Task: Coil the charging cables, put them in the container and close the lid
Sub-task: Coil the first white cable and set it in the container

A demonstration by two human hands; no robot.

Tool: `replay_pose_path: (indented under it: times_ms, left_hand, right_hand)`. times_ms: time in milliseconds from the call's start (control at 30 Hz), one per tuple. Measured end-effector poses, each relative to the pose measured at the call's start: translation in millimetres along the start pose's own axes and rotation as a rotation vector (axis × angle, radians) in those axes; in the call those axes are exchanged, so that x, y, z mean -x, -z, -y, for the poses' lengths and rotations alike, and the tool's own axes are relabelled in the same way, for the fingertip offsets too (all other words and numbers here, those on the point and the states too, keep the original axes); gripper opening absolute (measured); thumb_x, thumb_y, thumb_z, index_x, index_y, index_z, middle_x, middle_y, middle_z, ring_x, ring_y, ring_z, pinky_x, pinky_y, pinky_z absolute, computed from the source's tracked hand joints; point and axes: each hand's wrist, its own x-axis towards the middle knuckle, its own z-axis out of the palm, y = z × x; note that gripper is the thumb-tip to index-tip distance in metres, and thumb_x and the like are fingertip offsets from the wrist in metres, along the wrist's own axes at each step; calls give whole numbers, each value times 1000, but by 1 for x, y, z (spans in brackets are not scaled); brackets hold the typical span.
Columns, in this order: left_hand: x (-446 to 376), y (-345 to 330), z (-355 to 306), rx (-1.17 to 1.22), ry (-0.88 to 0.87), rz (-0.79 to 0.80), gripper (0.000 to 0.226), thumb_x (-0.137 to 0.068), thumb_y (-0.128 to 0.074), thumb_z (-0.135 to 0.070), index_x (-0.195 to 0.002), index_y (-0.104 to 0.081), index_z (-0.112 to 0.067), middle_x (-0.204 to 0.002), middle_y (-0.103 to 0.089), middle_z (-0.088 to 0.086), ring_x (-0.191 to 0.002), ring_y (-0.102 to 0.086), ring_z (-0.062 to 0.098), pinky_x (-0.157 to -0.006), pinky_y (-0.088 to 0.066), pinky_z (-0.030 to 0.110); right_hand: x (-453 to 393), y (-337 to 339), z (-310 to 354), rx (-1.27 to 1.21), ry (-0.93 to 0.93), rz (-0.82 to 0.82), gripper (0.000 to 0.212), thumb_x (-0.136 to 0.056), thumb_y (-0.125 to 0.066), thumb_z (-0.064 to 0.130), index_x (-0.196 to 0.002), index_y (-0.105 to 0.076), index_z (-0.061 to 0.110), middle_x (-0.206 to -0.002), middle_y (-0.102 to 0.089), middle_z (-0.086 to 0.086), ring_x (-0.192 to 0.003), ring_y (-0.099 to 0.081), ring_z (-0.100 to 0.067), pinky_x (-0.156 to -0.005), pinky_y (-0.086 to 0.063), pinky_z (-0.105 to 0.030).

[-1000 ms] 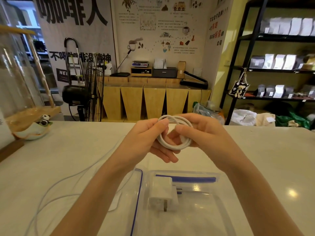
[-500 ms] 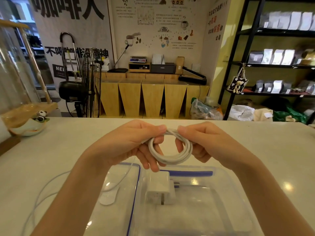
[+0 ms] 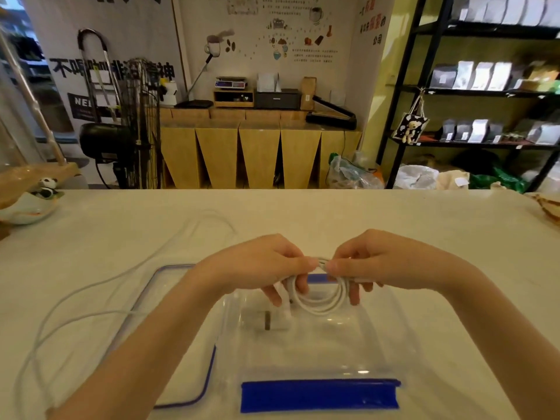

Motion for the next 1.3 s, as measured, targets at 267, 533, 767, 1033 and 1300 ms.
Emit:
replay_pose_path:
  times_ms: [267,533,767,1033,1300]
  left_hand:
    - [-39,-20,-3,-414,-42,-29,27,-87,-53,-35,-86,-68,-14,-73,-64,1,-58,-51,8,-52,-39,20]
    - [-55,-40,2,-611,19,-57,29,-89,-51,-25,-105,-63,-3,-103,-65,17,-89,-60,29,-70,-43,32]
    - [-58,-49,12,-618,7,-105,25,-86,-53,-17,-96,-64,4,-98,-65,24,-80,-59,32,-70,-48,36]
    - [-45,-50,12,-590,-24,-110,22,-82,-56,-11,-99,-67,0,-94,-67,20,-84,-62,32,-76,-53,37]
    - [-31,-52,9,-577,-152,-92,14,-74,-68,-20,-86,-72,-14,-92,-72,5,-88,-62,21,-79,-52,37]
  right_hand:
    - [-2,-9,-12,100,-199,8,23,-86,-58,30,-91,-64,8,-84,-72,-11,-70,-71,-22,-63,-59,-28]
    - [-16,-20,-10,286,-294,53,21,-87,-54,14,-87,-62,-5,-72,-66,-18,-67,-68,-32,-61,-56,-32]
    - [-18,-36,-6,459,-296,28,9,-90,-46,4,-82,-49,3,-62,-50,-9,-49,-55,-24,-48,-46,-26]
    - [-21,-46,-6,583,-360,-40,30,-85,-51,-3,-114,-51,0,-112,-59,-17,-98,-63,-30,-67,-43,-27]
    - [-20,-51,-8,657,-339,-163,30,-84,-47,-5,-113,-52,2,-114,-56,-15,-102,-58,-31,-68,-38,-29]
